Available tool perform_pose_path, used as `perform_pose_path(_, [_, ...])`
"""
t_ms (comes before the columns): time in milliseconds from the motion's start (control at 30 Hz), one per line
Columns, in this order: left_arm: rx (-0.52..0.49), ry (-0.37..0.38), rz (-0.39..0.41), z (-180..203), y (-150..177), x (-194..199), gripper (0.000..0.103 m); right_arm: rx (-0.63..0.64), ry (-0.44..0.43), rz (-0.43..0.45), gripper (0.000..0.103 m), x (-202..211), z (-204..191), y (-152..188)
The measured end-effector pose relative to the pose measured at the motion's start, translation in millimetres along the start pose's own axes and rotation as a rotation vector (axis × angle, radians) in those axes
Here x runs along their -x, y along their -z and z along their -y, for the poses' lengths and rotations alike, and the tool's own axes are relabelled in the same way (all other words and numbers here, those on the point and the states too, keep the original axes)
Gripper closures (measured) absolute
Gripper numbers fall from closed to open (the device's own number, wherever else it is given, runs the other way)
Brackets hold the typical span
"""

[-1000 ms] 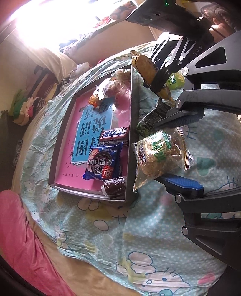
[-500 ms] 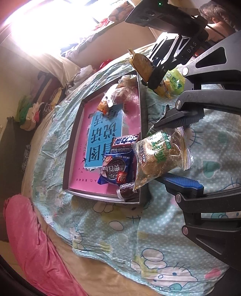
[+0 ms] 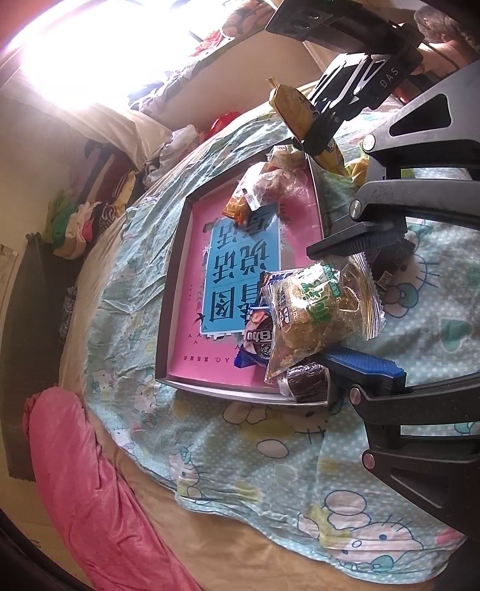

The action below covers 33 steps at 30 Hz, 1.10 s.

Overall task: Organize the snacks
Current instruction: 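Lift the pastry bag with left while right lifts the yellow snack bar, then lower the pastry bag into the box with left while right lowers the snack bar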

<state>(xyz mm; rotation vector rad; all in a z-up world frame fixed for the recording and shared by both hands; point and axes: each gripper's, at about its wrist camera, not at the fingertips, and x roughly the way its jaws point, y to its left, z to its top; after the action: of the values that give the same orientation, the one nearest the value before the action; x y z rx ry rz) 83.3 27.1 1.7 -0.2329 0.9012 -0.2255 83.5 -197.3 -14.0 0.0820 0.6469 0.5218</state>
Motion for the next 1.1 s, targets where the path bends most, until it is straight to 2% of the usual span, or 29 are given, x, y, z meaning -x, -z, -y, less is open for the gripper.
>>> perform_pose_path(500, [-0.033,-0.074,0.034,-1,-13,-26,0.055,-0.017,-0.002,0.046,0.082,0,8,-10])
perform_pose_path(1100, [-0.033,-0.072,0.008,0,-16,-41,0.055,-0.044,0.032,0.078,0.082,-10,19,-20])
